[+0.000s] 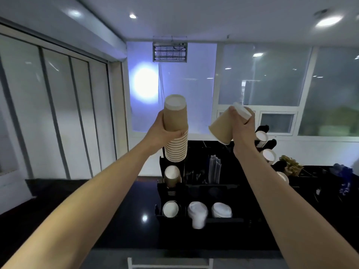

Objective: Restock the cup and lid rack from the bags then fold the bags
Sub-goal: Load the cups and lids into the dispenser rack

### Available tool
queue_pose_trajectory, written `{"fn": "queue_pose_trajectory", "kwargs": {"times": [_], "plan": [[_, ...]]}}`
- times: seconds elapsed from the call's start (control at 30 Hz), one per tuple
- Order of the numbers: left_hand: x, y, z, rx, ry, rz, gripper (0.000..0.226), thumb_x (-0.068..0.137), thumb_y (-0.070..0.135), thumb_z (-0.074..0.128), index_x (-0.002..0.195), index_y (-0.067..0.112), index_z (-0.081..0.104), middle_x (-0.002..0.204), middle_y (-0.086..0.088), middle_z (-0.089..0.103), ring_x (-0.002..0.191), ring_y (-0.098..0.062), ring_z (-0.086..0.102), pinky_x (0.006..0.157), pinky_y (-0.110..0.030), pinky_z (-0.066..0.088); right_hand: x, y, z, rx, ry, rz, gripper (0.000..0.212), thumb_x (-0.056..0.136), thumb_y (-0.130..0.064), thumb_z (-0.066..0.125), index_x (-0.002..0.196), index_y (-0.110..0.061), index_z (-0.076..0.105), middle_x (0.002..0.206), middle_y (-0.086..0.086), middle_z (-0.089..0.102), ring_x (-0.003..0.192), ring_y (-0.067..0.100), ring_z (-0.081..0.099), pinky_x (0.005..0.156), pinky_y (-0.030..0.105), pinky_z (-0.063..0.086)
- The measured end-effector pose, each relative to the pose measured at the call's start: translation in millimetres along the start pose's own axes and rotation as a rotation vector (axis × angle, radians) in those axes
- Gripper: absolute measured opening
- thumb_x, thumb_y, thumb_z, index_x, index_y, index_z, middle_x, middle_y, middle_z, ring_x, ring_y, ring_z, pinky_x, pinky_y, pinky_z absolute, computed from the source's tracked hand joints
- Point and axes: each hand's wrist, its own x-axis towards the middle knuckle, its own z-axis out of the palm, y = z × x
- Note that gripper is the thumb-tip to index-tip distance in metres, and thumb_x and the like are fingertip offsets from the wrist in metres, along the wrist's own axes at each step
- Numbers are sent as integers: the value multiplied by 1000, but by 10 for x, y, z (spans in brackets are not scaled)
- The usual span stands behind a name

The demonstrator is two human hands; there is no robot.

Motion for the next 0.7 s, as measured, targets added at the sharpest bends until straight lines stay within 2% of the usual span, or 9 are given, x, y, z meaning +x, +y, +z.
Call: {"fn": "queue_pose_trajectory", "kwargs": {"times": [0.07,0.2,0.33,0.43,0.6,0.7], "plan": [[60,-102,-48,16,17,0,96,57,45,89,139,36,41,128,19,59,117,-7,60,100,-41,53,25,125,51,-12,-15,26,63,63,-69,75,118,-47,54,113,-12,65,103,13,64,89,42,57],[187,-301,-103,39,35,7,95,59,44,89,140,37,40,129,21,58,118,-4,58,98,-35,52,72,315,158,-24,-55,32,53,59,-70,76,105,-56,51,109,-15,64,99,8,62,78,33,53],[255,-521,-70,74,10,-12,92,65,36,91,141,37,39,128,18,59,116,-5,58,91,-28,50,186,450,281,-31,-41,13,66,63,-67,77,119,-44,52,112,-12,63,99,7,62,76,30,52],[227,-756,-11,96,5,-29,87,68,31,91,138,39,39,123,21,59,111,3,57,82,-18,46,279,572,410,-80,-32,-29,74,67,-64,77,129,-35,50,112,-13,61,99,3,61,75,25,50],[159,-1214,69,115,-15,-17,80,66,30,92,121,56,40,113,35,60,105,18,55,76,-2,43,408,840,725,-249,-63,-111,58,81,-48,75,130,-36,47,110,-23,58,93,-12,58,76,19,44],[187,-1447,94,166,-38,9,87,70,27,92,123,61,32,117,34,55,108,26,47,80,3,38,440,949,946,-326,-103,-131,67,83,-48,75,139,-38,41,115,-24,57,100,-5,58,74,15,43]]}}
